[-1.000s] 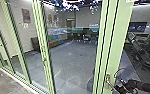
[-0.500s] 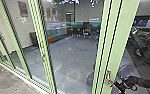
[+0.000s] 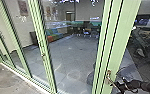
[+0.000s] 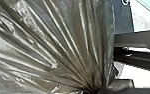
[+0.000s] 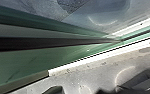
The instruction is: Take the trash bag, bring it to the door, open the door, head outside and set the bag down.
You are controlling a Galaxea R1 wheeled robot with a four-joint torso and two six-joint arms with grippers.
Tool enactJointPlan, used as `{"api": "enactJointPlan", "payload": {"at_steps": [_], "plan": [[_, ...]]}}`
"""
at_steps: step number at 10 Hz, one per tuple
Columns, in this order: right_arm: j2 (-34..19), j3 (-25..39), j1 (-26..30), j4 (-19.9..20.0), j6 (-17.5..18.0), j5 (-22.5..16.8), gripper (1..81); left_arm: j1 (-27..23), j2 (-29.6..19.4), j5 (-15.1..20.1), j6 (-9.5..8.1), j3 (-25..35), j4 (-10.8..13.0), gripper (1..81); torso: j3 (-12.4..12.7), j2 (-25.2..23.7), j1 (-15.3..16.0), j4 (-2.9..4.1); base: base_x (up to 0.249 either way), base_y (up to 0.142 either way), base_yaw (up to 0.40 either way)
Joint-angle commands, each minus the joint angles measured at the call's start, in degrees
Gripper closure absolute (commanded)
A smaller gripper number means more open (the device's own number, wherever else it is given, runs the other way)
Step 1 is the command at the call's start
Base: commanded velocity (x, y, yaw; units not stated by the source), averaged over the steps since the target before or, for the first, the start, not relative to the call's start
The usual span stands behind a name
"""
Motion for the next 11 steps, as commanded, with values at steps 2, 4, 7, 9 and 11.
{"api": "enactJointPlan", "payload": {"at_steps": [2, 4, 7, 9, 11], "plan": [[1.0, 0.1, 0.7, -5.3, -2.0, 2.8, 1.0, -1.6, 0.6, 5.5, 0.02, 0.2, -0.7, 81.1, 0.0, 0.0, 0.0, 0.0, 0.0, 0.0, 0.0], [1.7, -0.4, 0.9, -5.4, -2.0, 3.3, 1.0, -1.4, 0.1, 5.8, 0.02, 0.2, -0.7, 81.1, -0.1, 0.0, 0.0, 0.0, 0.0, 0.0, 0.0], [1.5, -2.1, 3.0, -5.2, -1.9, 4.1, 1.0, -1.4, 0.1, 7.3, 0.11, 0.2, -0.6, 81.1, -0.1, 0.0, 0.0, 0.0, 0.0, 0.0, 0.0], [1.3, -2.3, 3.8, -5.3, -1.9, 4.2, 1.0, -1.2, 0.0, 7.4, 0.2, 0.3, -0.6, 81.1, -0.1, 0.0, 0.0, 0.0, 0.0, 0.0, 0.0], [1.3, -2.2, 4.3, -5.3, -1.9, 4.3, 1.0, -1.2, 0.1, 7.4, 0.2, 0.3, -0.6, 81.1, -0.1, 0.0, 0.0, 0.0, 0.032, 0.0, 0.0]]}}
